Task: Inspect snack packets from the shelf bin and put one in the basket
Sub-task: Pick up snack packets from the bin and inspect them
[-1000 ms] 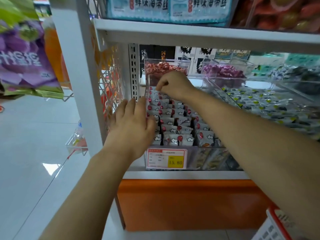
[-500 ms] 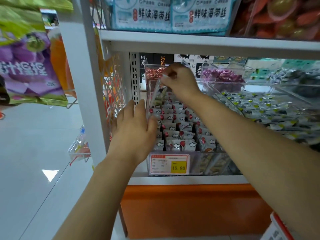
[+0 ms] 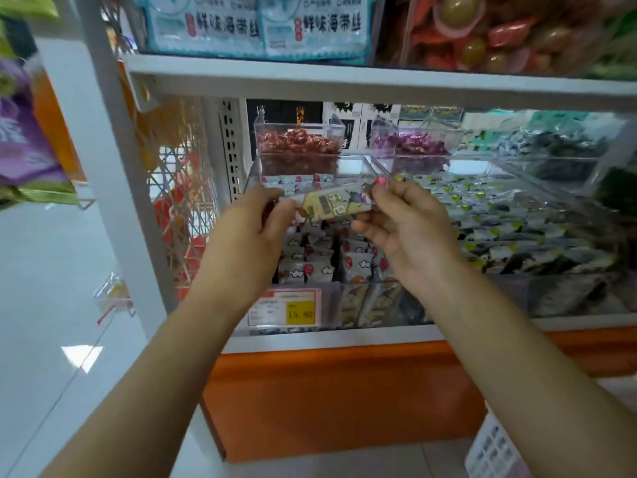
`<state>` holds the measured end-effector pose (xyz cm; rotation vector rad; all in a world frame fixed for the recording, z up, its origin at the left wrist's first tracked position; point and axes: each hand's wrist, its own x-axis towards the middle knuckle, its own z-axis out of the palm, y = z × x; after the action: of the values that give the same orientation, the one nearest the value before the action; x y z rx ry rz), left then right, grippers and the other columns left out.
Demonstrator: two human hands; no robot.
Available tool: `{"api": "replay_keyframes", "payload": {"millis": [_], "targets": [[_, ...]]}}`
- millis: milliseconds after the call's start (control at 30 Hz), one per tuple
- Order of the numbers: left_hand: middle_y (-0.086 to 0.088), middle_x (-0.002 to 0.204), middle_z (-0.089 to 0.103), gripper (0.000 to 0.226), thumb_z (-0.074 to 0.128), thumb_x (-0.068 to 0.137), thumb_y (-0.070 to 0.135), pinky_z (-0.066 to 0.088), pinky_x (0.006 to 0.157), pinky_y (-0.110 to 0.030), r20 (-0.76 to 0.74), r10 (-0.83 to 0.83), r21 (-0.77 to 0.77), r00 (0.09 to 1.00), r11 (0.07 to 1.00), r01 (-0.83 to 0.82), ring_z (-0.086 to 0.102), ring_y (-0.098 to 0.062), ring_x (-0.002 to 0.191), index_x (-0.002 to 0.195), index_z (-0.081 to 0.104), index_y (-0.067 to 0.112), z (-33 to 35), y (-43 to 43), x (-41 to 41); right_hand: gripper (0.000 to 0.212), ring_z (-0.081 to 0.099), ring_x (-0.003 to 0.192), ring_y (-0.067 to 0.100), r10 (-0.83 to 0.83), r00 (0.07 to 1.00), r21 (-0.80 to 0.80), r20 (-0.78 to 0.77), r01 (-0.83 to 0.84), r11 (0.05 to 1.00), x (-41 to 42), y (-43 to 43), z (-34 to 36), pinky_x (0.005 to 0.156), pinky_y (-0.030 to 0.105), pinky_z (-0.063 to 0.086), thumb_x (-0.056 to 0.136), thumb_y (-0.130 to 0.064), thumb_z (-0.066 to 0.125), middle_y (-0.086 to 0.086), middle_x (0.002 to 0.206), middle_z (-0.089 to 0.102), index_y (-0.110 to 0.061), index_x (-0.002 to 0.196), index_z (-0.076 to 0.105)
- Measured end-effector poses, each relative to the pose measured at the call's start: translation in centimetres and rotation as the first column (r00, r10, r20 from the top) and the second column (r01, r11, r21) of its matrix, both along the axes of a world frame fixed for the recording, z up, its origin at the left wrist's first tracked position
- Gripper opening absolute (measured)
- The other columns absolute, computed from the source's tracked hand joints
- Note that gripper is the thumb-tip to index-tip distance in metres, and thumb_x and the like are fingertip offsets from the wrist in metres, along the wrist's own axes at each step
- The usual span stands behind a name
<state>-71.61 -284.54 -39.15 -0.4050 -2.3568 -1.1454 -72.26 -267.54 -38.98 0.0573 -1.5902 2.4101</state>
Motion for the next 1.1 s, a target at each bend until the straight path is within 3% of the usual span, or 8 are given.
{"api": "replay_keyframes", "payload": {"millis": [100,200,400,567,667,800,1000,1100], "targets": [[-0.009,0.082,0.064,0.016,0.047,0.095,0.027,0.047,0.047,-0.018,0.134,-0.105,0.275,0.985,0.959,0.065,0.062,-0.012,0.063,0.089,0.061,0.021,0.1,-0.2,0.6,0.010,0.064,0.056,0.013,0.106,0.993,-0.097,0.056,-0.100,0.990,0.4,0.6,-0.1,0.054,0.022,0.054,0.090,-0.008,0.057,0.007,0.074,0.062,-0.003,0.082,0.060],[-0.005,0.080,0.062,0.018,0.049,0.094,0.024,0.047,0.049,-0.012,0.267,-0.291,0.576,0.919,0.812,0.090,0.061,-0.004,0.058,0.096,0.062,0.012,0.3,-0.5,0.6,0.008,0.066,0.060,0.014,0.213,0.975,-0.168,0.067,-0.199,0.965,0.7,1.2,0.2,0.054,0.022,0.054,0.088,-0.007,0.057,0.008,0.071,0.067,-0.002,0.086,0.063],[0.001,0.073,0.058,0.015,0.049,0.093,0.014,0.048,0.052,-0.010,0.226,-0.523,0.867,0.822,0.492,0.075,0.056,-0.002,0.056,0.088,0.062,0.009,0.6,-0.2,0.5,0.010,0.065,0.053,0.013,0.197,0.980,-0.147,0.032,-0.190,0.971,0.7,1.6,0.3,0.049,0.019,0.053,0.091,-0.003,0.050,0.004,0.060,0.065,-0.004,0.085,0.057],[0.001,0.077,0.064,0.019,0.048,0.094,0.007,0.052,0.061,-0.016,0.190,-0.380,0.703,0.905,0.696,0.145,0.062,-0.005,0.061,0.089,0.065,0.014,0.2,-0.1,0.7,0.013,0.067,0.064,0.017,0.150,0.988,0.097,-0.047,-0.145,0.985,0.5,1.7,0.0,0.055,0.029,0.056,0.093,-0.010,0.051,0.009,0.088,0.061,-0.010,0.093,0.064],[-0.003,0.094,0.065,0.020,0.046,0.095,0.013,0.055,0.067,-0.021,0.242,-0.407,0.713,0.881,0.691,0.124,0.067,-0.013,0.082,0.096,0.066,0.016,0.4,0.0,0.7,0.008,0.066,0.077,0.014,0.084,0.992,0.257,-0.090,-0.058,0.965,0.3,1.8,-0.3,0.062,0.029,0.057,0.089,-0.006,0.058,0.007,0.095,0.060,-0.012,0.090,0.062],[0.009,0.090,0.069,0.017,0.050,0.093,0.019,0.053,0.066,-0.013,0.257,-0.318,0.539,0.912,0.831,0.138,0.068,-0.005,0.084,0.101,0.064,0.024,0.1,0.1,0.9,0.019,0.067,0.092,0.022,0.106,0.990,0.339,-0.094,-0.068,0.938,0.0,1.6,-0.5,0.068,0.027,0.057,0.090,0.001,0.054,0.016,0.109,0.061,-0.013,0.097,0.065],[0.006,0.094,0.072,0.021,0.055,0.090,0.019,0.054,0.077,-0.016,0.242,-0.280,0.448,0.929,0.882,0.149,0.068,-0.008,0.087,0.107,0.067,0.019,-0.1,-0.4,0.7,0.010,0.069,0.081,0.016,0.077,0.992,0.390,-0.096,-0.034,0.920,0.3,1.2,-0.6,0.062,0.022,0.056,0.087,-0.008,0.061,0.010,0.094,0.069,-0.010,0.089,0.071],[0.009,0.089,0.072,0.020,0.059,0.088,0.019,0.051,0.071,-0.010,0.219,-0.306,0.424,0.927,0.885,0.192,0.068,-0.005,0.083,0.104,0.067,0.028,0.1,-0.6,0.9,0.012,0.069,0.072,0.014,0.015,0.992,0.407,-0.123,0.037,0.913,0.3,1.0,-0.4,0.057,0.024,0.057,0.086,-0.008,0.063,0.005,0.082,0.070,-0.013,0.079,0.071]]}}
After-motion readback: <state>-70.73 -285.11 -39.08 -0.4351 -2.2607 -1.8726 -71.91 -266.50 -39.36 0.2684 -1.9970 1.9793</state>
